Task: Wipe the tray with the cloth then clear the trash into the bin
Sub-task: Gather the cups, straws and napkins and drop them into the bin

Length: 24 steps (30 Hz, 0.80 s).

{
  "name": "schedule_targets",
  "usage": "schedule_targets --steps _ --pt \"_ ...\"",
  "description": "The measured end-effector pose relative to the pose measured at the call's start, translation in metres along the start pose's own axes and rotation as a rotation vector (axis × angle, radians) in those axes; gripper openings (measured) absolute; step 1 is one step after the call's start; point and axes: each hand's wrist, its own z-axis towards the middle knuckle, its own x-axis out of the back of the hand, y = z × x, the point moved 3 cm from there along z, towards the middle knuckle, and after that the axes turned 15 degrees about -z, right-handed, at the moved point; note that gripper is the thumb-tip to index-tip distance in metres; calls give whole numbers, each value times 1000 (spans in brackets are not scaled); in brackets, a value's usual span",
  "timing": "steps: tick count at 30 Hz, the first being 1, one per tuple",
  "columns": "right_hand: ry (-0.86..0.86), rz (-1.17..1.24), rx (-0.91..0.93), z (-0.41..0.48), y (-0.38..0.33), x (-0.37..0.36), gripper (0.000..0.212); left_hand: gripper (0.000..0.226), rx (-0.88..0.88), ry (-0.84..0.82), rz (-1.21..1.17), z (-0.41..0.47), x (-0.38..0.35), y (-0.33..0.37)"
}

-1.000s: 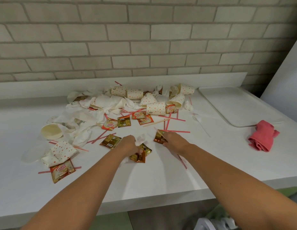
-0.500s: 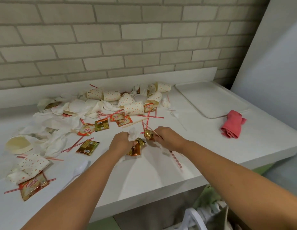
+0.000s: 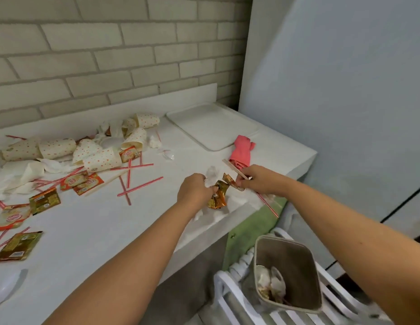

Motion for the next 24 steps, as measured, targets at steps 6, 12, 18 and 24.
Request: schedule_targets --steps 6,12,18,24 --pt "31 144 -202 -70 86 -20 18 24 -83 -196 52 -10 -98 37" --pt "-48 201 -421 -116 141 -73 15 31 8 -360 95 -24 -184 14" --pt "-130 259 -569 -119 161 -126 23 30 165 -396 151 -30 -228 -23" --pt "-78 291 -664 -114 173 -156 28 33 228 -392 45 -30 -253 -42"
